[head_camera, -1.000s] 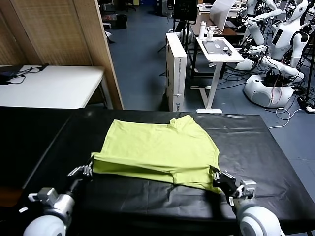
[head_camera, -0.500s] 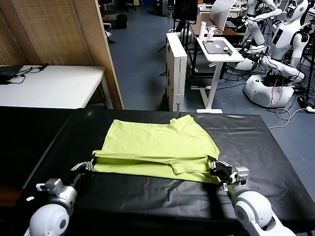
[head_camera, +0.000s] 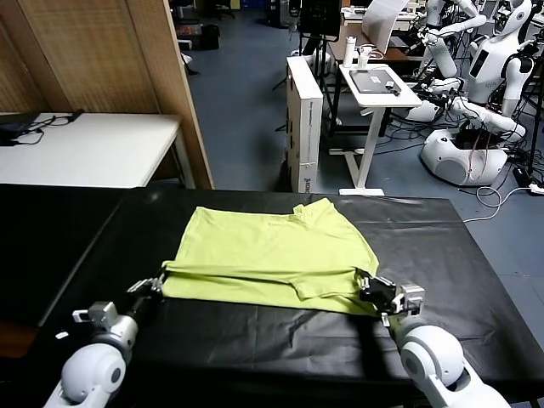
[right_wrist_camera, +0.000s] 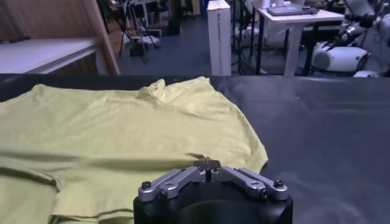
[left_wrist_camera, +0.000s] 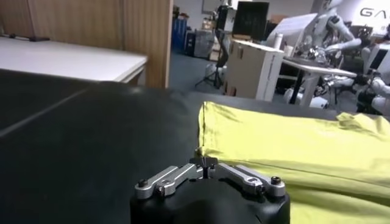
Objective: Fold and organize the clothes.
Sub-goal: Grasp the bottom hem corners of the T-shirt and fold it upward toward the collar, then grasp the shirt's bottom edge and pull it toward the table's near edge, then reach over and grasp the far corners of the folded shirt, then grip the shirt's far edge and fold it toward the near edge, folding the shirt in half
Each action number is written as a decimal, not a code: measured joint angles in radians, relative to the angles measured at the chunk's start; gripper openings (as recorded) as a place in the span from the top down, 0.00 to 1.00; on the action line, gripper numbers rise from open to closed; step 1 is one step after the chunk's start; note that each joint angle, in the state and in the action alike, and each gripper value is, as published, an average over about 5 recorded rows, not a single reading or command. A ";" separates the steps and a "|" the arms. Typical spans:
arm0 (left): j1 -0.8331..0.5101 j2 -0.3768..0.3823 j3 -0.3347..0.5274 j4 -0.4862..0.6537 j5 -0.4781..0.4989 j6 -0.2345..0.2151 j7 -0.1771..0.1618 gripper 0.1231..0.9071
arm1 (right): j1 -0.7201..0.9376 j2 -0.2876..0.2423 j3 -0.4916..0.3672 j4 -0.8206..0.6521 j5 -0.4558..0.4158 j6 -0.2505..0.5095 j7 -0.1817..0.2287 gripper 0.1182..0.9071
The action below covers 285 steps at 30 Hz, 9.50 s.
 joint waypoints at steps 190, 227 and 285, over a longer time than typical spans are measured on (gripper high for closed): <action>-0.571 -0.003 0.204 0.421 0.059 0.289 0.027 0.00 | 0.609 0.127 -0.297 -0.512 0.033 -0.194 -0.100 0.10; -0.553 -0.009 0.206 0.421 0.077 0.252 0.073 0.85 | 0.592 0.141 -0.294 -0.520 0.014 -0.141 -0.114 0.97; 0.057 0.012 -0.135 -0.089 0.009 0.232 0.050 0.90 | -0.019 -0.244 -0.076 0.118 0.169 -0.159 -0.095 0.97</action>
